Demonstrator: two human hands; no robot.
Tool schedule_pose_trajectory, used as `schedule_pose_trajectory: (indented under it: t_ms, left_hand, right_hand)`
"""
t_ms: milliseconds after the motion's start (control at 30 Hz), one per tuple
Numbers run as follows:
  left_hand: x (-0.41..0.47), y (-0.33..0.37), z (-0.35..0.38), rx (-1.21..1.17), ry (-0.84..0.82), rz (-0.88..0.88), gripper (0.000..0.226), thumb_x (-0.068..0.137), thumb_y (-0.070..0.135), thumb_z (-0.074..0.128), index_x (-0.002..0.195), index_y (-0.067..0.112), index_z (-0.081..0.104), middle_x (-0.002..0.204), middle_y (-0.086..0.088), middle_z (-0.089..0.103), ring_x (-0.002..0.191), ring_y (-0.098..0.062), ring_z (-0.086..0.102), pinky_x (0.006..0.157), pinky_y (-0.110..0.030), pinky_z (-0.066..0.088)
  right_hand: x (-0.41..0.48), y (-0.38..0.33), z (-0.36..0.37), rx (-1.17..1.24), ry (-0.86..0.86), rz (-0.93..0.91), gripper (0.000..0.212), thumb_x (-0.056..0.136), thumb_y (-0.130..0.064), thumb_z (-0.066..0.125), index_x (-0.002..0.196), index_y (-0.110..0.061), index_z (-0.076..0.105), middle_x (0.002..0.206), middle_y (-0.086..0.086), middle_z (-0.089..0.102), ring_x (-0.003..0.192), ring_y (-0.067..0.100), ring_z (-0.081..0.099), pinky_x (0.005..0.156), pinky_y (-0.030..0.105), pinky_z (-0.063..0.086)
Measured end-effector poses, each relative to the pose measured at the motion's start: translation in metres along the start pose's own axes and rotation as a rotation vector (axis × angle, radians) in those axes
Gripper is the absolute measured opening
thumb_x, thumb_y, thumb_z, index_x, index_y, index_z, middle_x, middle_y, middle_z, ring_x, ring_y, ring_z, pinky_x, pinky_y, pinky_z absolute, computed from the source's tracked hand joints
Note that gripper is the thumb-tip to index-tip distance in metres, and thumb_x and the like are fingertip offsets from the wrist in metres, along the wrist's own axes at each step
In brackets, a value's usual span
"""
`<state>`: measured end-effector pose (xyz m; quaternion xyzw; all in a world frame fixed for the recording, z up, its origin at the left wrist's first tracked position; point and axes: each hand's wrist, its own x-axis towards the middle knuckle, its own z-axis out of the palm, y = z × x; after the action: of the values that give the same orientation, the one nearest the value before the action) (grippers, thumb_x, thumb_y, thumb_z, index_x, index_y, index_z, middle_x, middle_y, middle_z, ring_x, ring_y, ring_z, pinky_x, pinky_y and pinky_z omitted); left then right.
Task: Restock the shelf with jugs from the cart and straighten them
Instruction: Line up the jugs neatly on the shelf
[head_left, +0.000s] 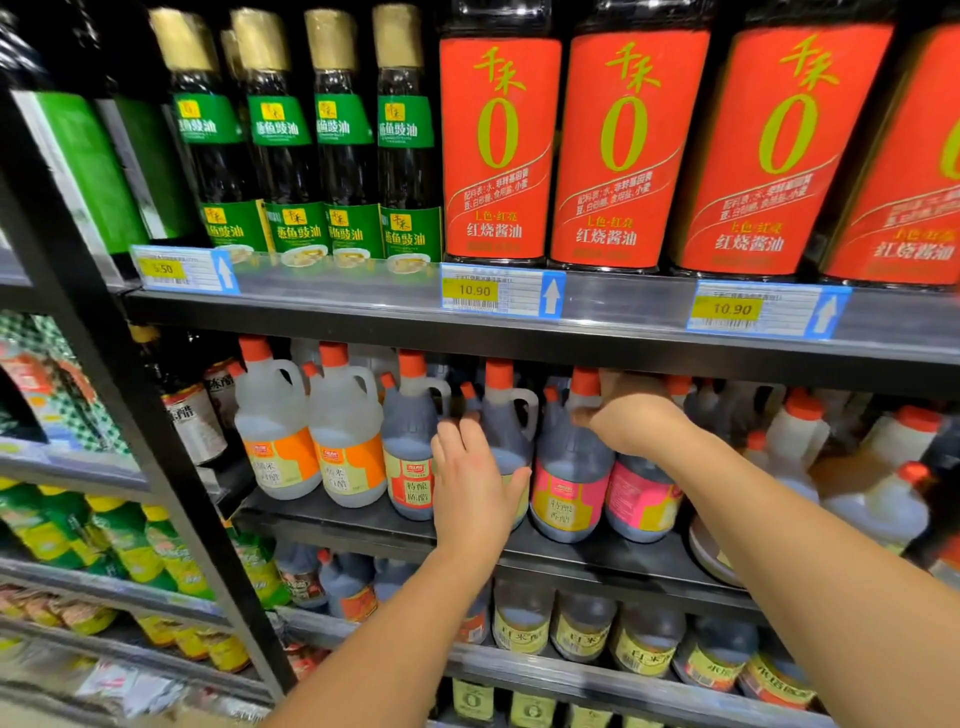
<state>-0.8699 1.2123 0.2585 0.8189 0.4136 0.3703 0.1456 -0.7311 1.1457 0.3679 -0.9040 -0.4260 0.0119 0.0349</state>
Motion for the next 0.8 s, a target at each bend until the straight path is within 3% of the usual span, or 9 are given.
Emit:
schedule_pose_trajectory:
  t_ms: [100, 200, 267, 367, 467, 667, 733, 800]
  left_hand:
    - [0.000, -0.002, 0.001, 0.006, 0.014, -0.004, 0.056, 0.076, 0.033, 0.082, 0.108, 0.005, 0.044, 0.111, -0.010, 0.041, 0.108, -0.028, 0.040, 0.088, -0.034, 0.040]
    - [0.000, -0.004, 0.001, 0.008, 0.035, 0.008, 0.054, 0.076, 0.032, 0.082, 0.106, 0.006, 0.045, 0.109, -0.009, 0.041, 0.105, -0.027, 0.041, 0.087, -0.035, 0.043]
    - [-0.001, -0.004, 0.001, 0.011, 0.045, 0.019, 0.053, 0.076, 0.031, 0.082, 0.105, 0.006, 0.046, 0.107, -0.009, 0.042, 0.103, -0.028, 0.042, 0.085, -0.036, 0.045]
    - [-0.002, -0.005, 0.002, 0.016, 0.050, 0.020, 0.054, 0.075, 0.030, 0.083, 0.107, 0.004, 0.047, 0.107, -0.010, 0.043, 0.102, -0.028, 0.044, 0.083, -0.037, 0.047]
    - [-0.003, -0.007, 0.004, 0.008, 0.056, 0.016, 0.057, 0.075, 0.030, 0.083, 0.112, 0.003, 0.048, 0.109, -0.011, 0.043, 0.103, -0.030, 0.045, 0.083, -0.038, 0.048]
    - [-0.003, -0.006, 0.004, -0.006, 0.046, -0.005, 0.064, 0.074, 0.033, 0.084, 0.117, 0.002, 0.049, 0.109, -0.012, 0.044, 0.104, -0.032, 0.048, 0.084, -0.040, 0.049]
    - [-0.006, -0.004, 0.002, 0.013, 0.048, -0.010, 0.071, 0.073, 0.039, 0.083, 0.123, 0.002, 0.048, 0.115, -0.013, 0.044, 0.107, -0.033, 0.048, 0.087, -0.041, 0.049]
    - [-0.010, -0.001, 0.002, 0.053, 0.084, 0.005, 0.078, 0.073, 0.043, 0.083, 0.129, 0.002, 0.047, 0.125, -0.016, 0.045, 0.115, -0.035, 0.047, 0.093, -0.043, 0.048]
  right_hand:
    - [-0.005, -0.001, -0.004, 0.010, -0.052, -0.015, 0.041, 0.101, -0.035, 0.041, 0.131, -0.008, 0.049, 0.130, 0.017, 0.054, 0.115, 0.031, 0.053, 0.087, 0.029, 0.039]
    - [-0.007, 0.001, -0.006, 0.027, -0.122, -0.032, 0.026, 0.103, -0.027, 0.039, 0.113, -0.009, 0.054, 0.119, 0.017, 0.057, 0.102, 0.028, 0.053, 0.081, 0.029, 0.038]
    - [-0.008, 0.000, -0.006, 0.045, -0.140, -0.025, 0.026, 0.101, -0.021, 0.042, 0.113, -0.005, 0.058, 0.115, 0.017, 0.060, 0.102, 0.029, 0.056, 0.080, 0.031, 0.041]
    - [-0.012, 0.001, -0.004, 0.093, -0.079, -0.014, 0.028, 0.098, -0.019, 0.047, 0.119, -0.003, 0.057, 0.116, 0.018, 0.062, 0.105, 0.032, 0.060, 0.078, 0.031, 0.045]
    - [-0.015, 0.003, 0.000, 0.154, -0.030, -0.036, 0.028, 0.098, -0.022, 0.048, 0.112, 0.000, 0.059, 0.106, 0.020, 0.064, 0.098, 0.034, 0.061, 0.071, 0.031, 0.043]
    - [-0.020, 0.004, 0.007, 0.256, 0.093, -0.064, 0.021, 0.096, -0.021, 0.052, 0.099, 0.000, 0.056, 0.101, 0.021, 0.062, 0.093, 0.034, 0.059, 0.072, 0.032, 0.044]
    - [-0.024, 0.006, 0.012, 0.284, 0.129, -0.076, 0.025, 0.094, -0.021, 0.054, 0.106, 0.001, 0.057, 0.101, 0.021, 0.062, 0.093, 0.035, 0.059, 0.077, 0.036, 0.049]
    - [-0.030, 0.013, 0.016, 0.318, 0.194, -0.082, 0.027, 0.092, -0.021, 0.057, 0.109, 0.000, 0.057, 0.094, 0.018, 0.063, 0.088, 0.035, 0.059, 0.072, 0.037, 0.049]
